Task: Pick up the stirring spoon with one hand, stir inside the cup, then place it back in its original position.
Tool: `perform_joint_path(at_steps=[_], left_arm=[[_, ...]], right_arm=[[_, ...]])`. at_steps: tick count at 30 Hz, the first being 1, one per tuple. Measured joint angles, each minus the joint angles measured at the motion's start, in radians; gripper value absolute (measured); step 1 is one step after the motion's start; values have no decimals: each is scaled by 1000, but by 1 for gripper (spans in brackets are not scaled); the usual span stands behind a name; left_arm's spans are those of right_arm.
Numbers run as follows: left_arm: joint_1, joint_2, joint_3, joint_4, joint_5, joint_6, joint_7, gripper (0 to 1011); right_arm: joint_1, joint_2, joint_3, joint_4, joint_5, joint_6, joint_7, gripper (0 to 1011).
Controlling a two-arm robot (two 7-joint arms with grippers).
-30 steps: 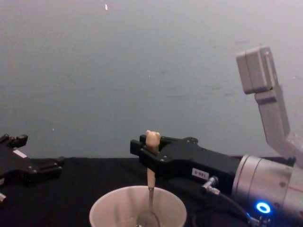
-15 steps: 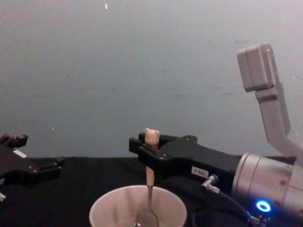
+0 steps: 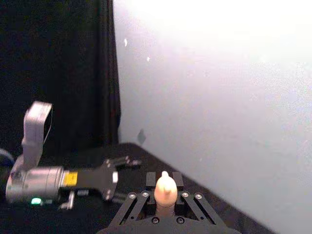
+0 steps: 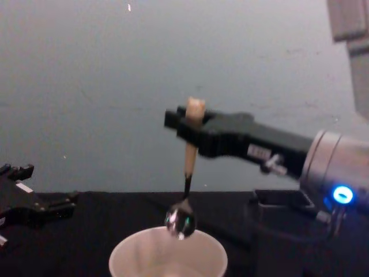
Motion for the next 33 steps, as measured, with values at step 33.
perform_joint_path(at_steps=[33], left_arm=[[0, 0, 0, 0, 0, 0, 0, 1001]], right_arm=[[-131, 103, 165, -208, -79, 23, -216, 208]])
